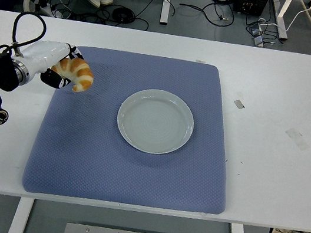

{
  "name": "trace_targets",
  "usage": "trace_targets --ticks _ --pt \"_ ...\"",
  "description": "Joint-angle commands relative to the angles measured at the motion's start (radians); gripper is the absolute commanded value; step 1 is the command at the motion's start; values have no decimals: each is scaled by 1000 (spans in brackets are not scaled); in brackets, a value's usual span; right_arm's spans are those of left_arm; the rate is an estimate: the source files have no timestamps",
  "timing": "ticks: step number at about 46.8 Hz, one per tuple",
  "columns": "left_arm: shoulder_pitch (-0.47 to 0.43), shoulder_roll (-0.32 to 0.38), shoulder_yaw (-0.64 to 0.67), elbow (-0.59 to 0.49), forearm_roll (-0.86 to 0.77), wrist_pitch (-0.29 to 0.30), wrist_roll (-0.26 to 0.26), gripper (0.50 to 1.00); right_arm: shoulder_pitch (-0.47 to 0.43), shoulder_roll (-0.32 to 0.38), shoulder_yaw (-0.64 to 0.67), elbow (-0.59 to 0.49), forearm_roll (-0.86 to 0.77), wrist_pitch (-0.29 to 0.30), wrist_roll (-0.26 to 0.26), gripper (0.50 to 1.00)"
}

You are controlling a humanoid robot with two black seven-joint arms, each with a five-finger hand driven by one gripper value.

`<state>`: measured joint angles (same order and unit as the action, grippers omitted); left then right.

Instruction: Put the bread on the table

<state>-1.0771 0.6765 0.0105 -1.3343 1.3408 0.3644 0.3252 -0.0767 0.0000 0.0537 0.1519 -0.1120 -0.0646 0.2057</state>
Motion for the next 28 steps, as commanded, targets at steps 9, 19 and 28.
trace_targets --ticks 9,19,28 --pt "-3 -6 -1 0 0 1 0 731 0 0 0 0 0 0 0 1000" --pt "-4 -11 -1 0 0 1 -2 846 0 0 0 0 0 0 0 1000" --pt "-3 -23 0 0 0 1 -2 846 0 0 0 0 0 0 0 1000"
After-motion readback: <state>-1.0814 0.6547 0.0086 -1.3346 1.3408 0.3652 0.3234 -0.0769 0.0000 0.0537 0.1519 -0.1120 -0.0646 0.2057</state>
